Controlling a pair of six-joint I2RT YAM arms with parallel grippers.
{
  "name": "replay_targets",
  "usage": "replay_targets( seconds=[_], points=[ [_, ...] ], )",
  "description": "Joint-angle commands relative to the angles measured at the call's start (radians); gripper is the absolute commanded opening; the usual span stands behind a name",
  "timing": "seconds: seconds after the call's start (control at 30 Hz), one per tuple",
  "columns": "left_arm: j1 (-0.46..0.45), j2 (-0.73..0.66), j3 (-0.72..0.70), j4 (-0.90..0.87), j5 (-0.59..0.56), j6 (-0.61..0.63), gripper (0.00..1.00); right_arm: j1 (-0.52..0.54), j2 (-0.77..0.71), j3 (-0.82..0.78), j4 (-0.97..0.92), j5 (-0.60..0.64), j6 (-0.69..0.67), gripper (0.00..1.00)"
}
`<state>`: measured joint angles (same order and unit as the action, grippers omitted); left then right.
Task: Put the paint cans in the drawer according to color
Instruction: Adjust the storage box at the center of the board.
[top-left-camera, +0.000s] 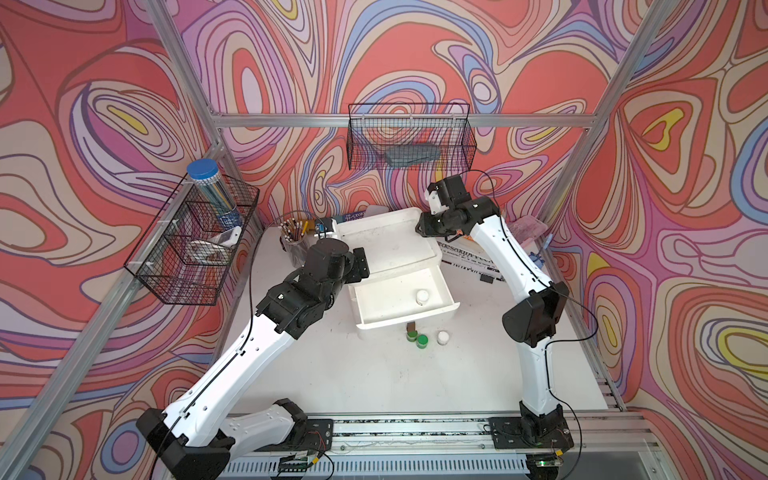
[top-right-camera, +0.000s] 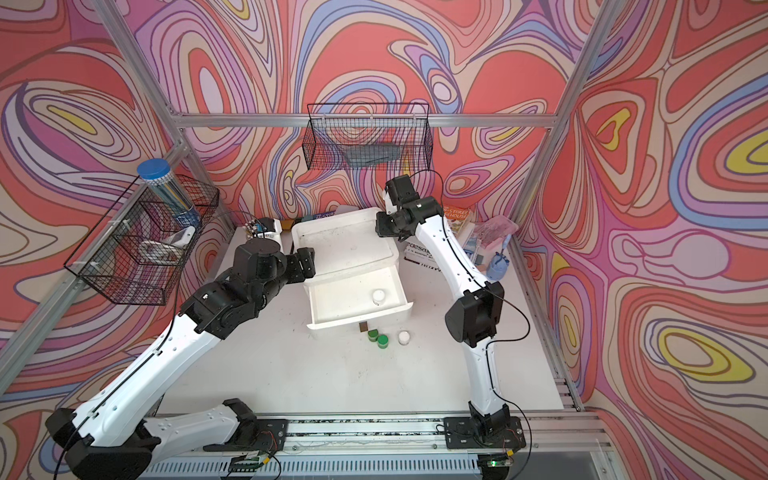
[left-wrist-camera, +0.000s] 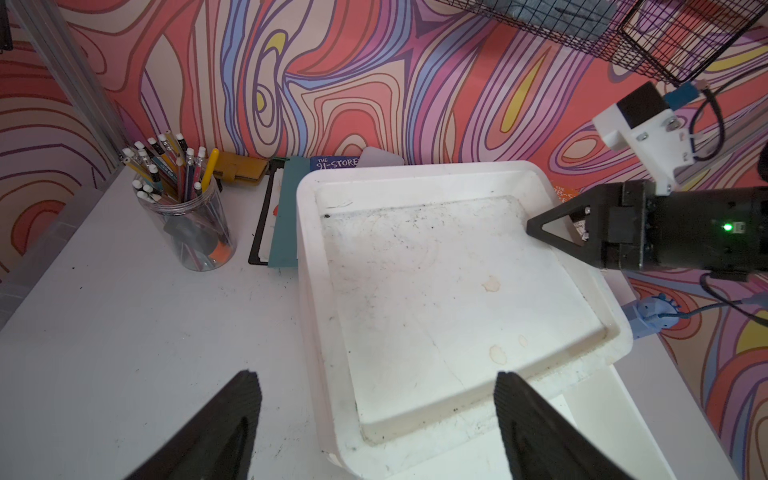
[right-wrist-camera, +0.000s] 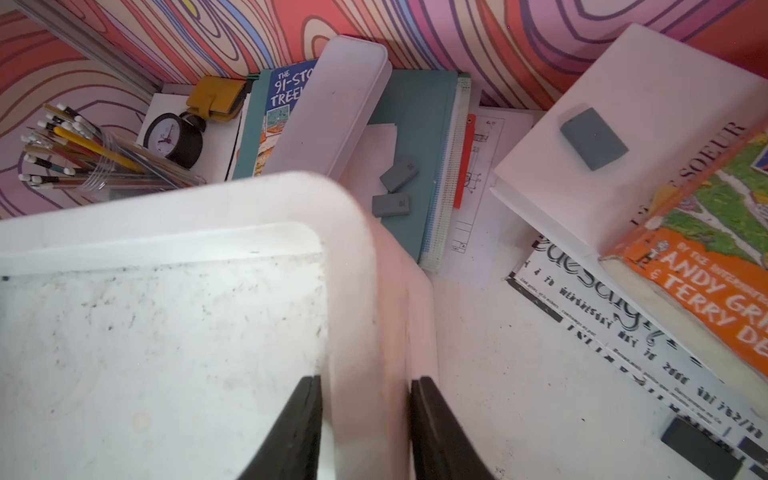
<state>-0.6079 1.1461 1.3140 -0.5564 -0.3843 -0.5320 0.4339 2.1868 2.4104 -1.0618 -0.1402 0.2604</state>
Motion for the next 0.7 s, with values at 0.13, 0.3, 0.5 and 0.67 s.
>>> replay_targets(
  seconds=[0.13,0.3,0.5,0.67],
  points=[
    [0.005,-0.05,-0.031,0.001,0.058,0.043,0.84,0.079,0.119,0.096,0.052,-0.201,-0.013,0.38],
    [0.005,-0.066,-0.038,0.027,0.117,0.092,0.81,0.098,0.154,0.109,0.12,-0.309,0.018,0.44],
    [0.002,-0.073,-0.043,0.093,0.215,0.158,0.77,0.097,0.129,0.109,0.215,-0.325,0.087,0.59],
    [-0.08,-0.007,0.018,0.113,0.277,0.292,0.75,0.073,-0.003,0.041,0.255,-0.107,0.121,0.69]
  ],
)
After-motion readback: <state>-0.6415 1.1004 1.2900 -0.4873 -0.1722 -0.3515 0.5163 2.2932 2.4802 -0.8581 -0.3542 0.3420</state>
